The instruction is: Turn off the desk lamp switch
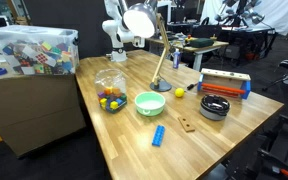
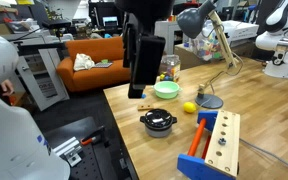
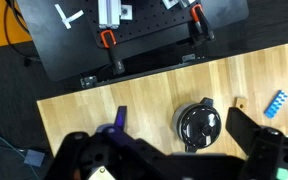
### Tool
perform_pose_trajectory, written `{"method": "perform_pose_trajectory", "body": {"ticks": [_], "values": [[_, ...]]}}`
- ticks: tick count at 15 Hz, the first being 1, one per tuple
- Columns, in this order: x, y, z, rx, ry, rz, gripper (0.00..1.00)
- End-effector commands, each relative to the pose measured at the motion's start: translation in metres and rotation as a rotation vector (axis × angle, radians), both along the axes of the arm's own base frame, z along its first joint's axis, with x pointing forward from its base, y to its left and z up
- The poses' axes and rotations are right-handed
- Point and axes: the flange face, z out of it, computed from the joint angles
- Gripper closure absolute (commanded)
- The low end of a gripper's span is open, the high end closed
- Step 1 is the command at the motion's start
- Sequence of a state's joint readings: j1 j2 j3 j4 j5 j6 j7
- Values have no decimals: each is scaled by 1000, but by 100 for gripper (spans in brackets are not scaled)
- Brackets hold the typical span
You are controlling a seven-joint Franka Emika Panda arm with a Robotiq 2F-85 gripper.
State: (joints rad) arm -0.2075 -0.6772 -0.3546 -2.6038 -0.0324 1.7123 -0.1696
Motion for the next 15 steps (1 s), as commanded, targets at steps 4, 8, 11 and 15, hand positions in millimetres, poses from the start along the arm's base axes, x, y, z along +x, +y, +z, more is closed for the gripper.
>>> {"method": "perform_pose_trajectory", "body": {"ticks": [4, 8, 11, 15], "values": [[0, 0, 1, 0, 1, 0, 0], [0, 0, 1, 1, 1, 0, 0], [3, 1, 1, -7, -18, 34, 0], [14, 7, 8, -20, -54, 108, 0]]}}
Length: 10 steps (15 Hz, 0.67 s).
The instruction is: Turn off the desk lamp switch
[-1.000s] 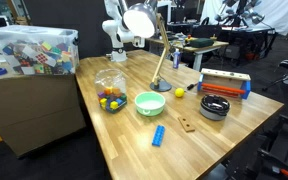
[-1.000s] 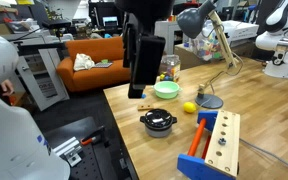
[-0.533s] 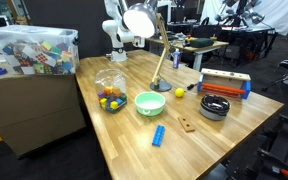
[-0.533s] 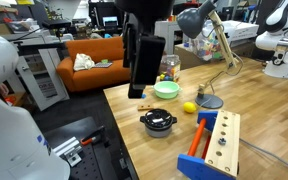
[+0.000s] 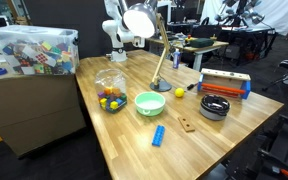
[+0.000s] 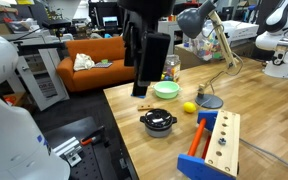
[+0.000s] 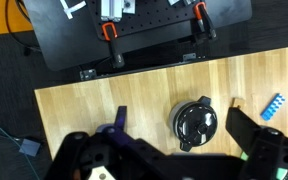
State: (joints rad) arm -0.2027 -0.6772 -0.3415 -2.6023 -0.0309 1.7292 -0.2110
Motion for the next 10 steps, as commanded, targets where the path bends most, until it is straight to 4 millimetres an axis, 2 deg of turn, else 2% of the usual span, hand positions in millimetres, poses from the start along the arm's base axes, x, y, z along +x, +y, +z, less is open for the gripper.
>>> {"method": "perform_pose_trajectory", "body": {"ticks": [1, 4, 8, 9, 10], "values": [[16, 8, 9, -21, -42, 88, 0], [33, 26, 19, -49, -83, 165, 0], [67, 60, 33, -100, -169, 234, 0], [52, 56, 30, -95, -147, 210, 0], [59, 62, 32, -105, -161, 226, 0]]}}
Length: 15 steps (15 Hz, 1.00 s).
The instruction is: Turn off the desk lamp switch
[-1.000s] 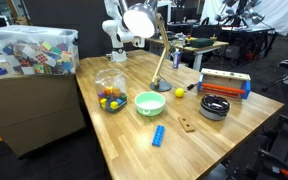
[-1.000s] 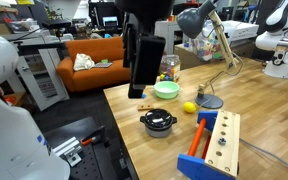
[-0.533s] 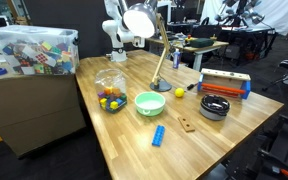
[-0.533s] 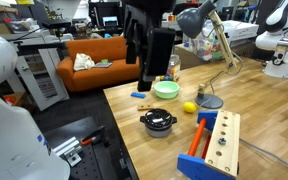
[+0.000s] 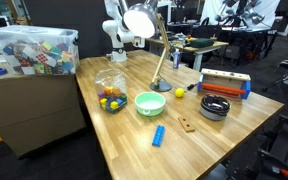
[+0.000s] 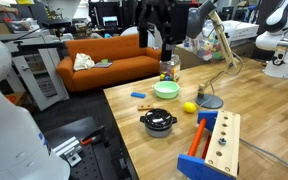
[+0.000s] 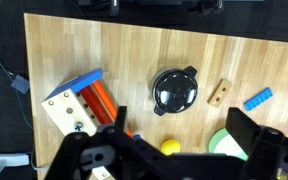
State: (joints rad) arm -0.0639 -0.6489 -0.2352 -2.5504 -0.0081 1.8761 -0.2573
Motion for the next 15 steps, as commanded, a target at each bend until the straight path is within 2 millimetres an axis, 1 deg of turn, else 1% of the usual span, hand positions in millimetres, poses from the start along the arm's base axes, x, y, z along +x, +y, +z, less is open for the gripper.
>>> {"method": "perform_pose_trajectory", "body": {"ticks": [1, 7, 9, 12, 13, 15], "values": [[3, 2, 0, -3, 0, 5, 0], [4, 0, -1, -2, 2, 1, 0], [17, 10, 0, -6, -11, -27, 0], [52, 42, 5, 4, -51, -33, 0], [68, 56, 4, -7, -61, -31, 0], [99, 78, -1, -10, -57, -48, 0]]}}
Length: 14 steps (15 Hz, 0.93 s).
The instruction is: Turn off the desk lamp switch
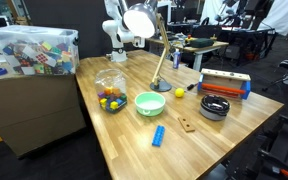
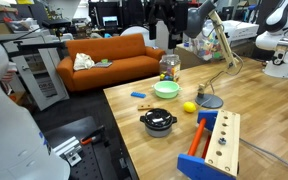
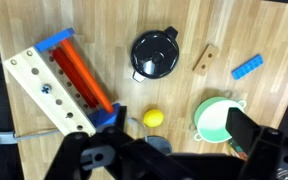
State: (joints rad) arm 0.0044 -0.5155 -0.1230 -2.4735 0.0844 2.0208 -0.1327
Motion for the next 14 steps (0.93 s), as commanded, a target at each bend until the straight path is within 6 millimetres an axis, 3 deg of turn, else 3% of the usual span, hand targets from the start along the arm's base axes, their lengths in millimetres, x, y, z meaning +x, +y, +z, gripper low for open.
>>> {"method": "perform_pose_trajectory", "body": {"ticks": [1, 6, 7, 9, 14], "values": [[55, 23, -11, -6, 25, -34, 0], [120, 46, -26, -58, 50, -35, 0], [103, 44, -27, -41, 41, -31, 0], [119, 47, -30, -47, 45, -27, 0], [121, 47, -29, -47, 44, -27, 0]]}}
